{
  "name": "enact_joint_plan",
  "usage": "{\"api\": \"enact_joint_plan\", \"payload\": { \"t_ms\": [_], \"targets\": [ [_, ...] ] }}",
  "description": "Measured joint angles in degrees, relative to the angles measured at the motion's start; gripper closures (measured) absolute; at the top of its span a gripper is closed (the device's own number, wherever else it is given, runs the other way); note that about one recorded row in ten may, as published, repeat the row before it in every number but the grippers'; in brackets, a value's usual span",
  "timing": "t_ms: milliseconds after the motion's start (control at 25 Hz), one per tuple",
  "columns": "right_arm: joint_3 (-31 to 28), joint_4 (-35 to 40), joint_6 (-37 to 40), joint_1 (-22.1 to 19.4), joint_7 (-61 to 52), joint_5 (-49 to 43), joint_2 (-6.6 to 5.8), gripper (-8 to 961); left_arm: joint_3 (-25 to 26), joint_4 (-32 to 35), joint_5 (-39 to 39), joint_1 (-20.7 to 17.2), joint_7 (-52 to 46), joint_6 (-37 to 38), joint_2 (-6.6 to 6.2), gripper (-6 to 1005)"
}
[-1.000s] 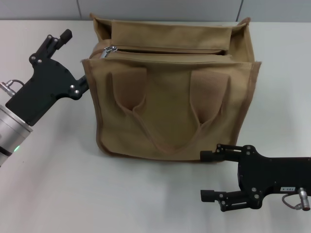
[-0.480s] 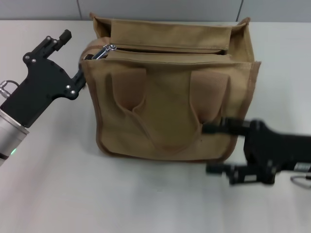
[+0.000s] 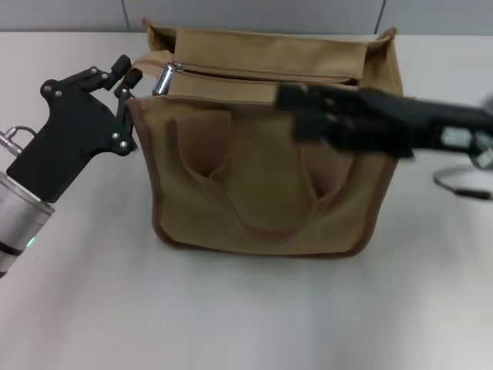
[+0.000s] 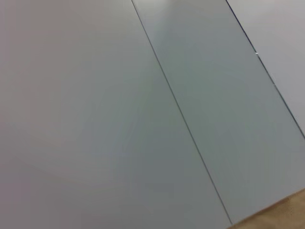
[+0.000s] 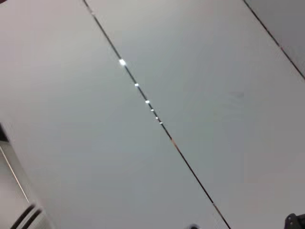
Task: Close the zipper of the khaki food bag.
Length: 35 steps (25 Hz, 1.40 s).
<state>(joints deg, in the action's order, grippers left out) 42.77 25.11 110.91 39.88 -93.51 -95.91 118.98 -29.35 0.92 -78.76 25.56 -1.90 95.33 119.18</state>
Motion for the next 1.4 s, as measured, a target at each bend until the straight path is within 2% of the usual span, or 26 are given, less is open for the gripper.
{"api": "enact_joint_plan", "payload": {
  "t_ms": [40,280,400,600,840,1360,1400],
  "targets": [
    [-0.1,0.0,-2.9,2.5,-5.2,0.0,0.10,122,0.7,-0.6,0.0,0.1,0.8,0.4,0.01,749],
    [0.3,0.0,-11.4,5.8,-15.0,0.1,0.06,123,1.0,-1.9,0.0,0.3,4.2,1.8,0.00,971],
    [0.8,0.0,-15.4,7.4,-18.7,-0.2,0.01,123,1.0,-2.4,0.0,0.4,5.5,2.6,0.01,984],
    [4.9,0.0,-19.6,9.6,-23.1,-0.4,0.07,159,1.0,-3.2,0.0,1.4,7.3,4.6,0.00,992],
    [7.3,-0.5,-21.6,11.4,-26.0,-0.5,0.14,202,1.0,-3.3,-0.1,2.6,7.3,5.0,0.00,993],
    [13.2,-0.8,-27.8,13.8,-28.8,-0.3,0.35,296,0.8,-3.9,-0.4,2.7,8.2,7.6,0.00,992],
    [13.3,-0.8,-28.2,14.0,-28.8,-0.4,0.37,335,0.7,-4.1,-0.4,2.7,8.9,7.7,0.00,992]
  ]
}}
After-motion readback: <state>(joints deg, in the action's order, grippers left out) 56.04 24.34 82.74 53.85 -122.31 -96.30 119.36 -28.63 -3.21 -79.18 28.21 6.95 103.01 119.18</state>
